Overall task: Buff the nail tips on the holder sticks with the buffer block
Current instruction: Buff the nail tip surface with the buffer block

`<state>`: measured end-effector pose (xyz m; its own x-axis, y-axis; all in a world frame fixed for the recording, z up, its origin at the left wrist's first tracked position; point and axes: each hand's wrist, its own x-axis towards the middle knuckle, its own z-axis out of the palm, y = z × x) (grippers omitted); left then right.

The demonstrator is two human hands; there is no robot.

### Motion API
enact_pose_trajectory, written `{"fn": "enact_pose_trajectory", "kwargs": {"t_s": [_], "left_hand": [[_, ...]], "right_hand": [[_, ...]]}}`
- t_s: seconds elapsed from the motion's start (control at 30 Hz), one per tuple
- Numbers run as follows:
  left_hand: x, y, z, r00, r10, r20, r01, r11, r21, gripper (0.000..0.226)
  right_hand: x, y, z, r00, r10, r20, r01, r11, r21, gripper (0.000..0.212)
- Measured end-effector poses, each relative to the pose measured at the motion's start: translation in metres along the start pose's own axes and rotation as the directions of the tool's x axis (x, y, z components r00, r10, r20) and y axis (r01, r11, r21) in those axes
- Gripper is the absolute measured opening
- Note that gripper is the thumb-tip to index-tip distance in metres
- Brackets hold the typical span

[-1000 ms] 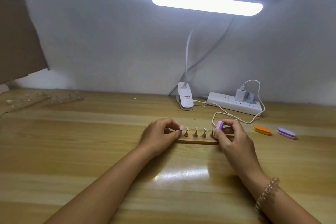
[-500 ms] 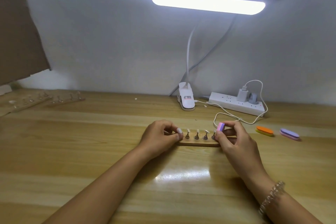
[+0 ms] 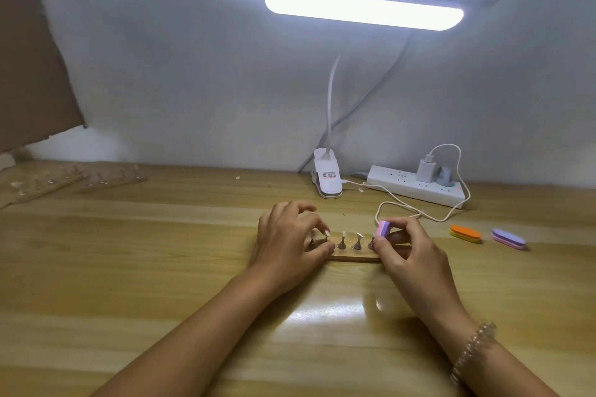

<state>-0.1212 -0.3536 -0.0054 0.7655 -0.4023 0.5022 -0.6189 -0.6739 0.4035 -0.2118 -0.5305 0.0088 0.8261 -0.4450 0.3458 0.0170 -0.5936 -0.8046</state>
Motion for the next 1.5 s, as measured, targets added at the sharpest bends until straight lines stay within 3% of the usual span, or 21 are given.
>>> {"fn": "enact_pose_trajectory", "kwargs": {"t_s": [0.2, 0.27, 0.37, 0.47, 0.53, 0.67, 0.9, 1.23, 1.37, 1.5], "left_hand": [[-0.008, 0.012, -0.003, 0.96, 0.233, -0.155, -0.203, 0.961, 0.189, 0.009], [-0.011, 0.015, -0.008, 0.941, 0.285, -0.184, -0.258, 0.953, 0.161, 0.009], [-0.018, 0.013, -0.014, 0.991, 0.125, -0.055, -0.132, 0.981, -0.143, 0.01], [-0.021, 0.009, -0.016, 0.986, 0.024, 0.164, 0.06, 0.87, -0.49, 0.012], [-0.022, 0.006, -0.017, 0.961, 0.02, 0.275, 0.144, 0.814, -0.563, 0.019], [-0.023, 0.004, -0.016, 0.938, 0.088, 0.336, 0.105, 0.85, -0.516, 0.019], [-0.023, 0.004, -0.017, 0.937, 0.098, 0.335, 0.043, 0.92, -0.39, 0.021], [-0.022, 0.003, -0.012, 0.956, 0.093, 0.279, 0.045, 0.892, -0.449, 0.017], [-0.021, 0.003, -0.01, 0.953, 0.088, 0.289, 0.057, 0.887, -0.459, 0.019], [-0.022, 0.001, -0.01, 0.953, 0.086, 0.291, 0.064, 0.881, -0.468, 0.022]], "right_hand": [[-0.001, 0.0, 0.002, 1.0, -0.026, 0.011, 0.026, 0.999, -0.02, 0.021], [-0.001, 0.0, 0.001, 0.999, -0.043, 0.007, 0.043, 0.999, 0.008, 0.021], [-0.002, 0.001, -0.001, 0.99, -0.134, -0.035, 0.134, 0.991, -0.003, 0.024], [-0.007, -0.002, -0.003, 0.962, -0.274, -0.014, 0.273, 0.962, -0.025, 0.032], [-0.013, -0.003, -0.003, 0.931, -0.359, 0.059, 0.359, 0.933, 0.007, 0.036], [-0.02, -0.005, 0.001, 0.882, -0.423, 0.206, 0.424, 0.905, 0.038, 0.034], [-0.021, -0.004, 0.003, 0.878, -0.38, 0.292, 0.369, 0.925, 0.094, 0.041], [-0.02, -0.001, 0.007, 0.898, -0.36, 0.254, 0.386, 0.921, -0.059, 0.037], [-0.014, 0.0, 0.005, 0.938, -0.298, 0.176, 0.306, 0.952, -0.024, 0.038], [-0.018, -0.001, 0.007, 0.911, -0.317, 0.264, 0.343, 0.938, -0.058, 0.037]]}}
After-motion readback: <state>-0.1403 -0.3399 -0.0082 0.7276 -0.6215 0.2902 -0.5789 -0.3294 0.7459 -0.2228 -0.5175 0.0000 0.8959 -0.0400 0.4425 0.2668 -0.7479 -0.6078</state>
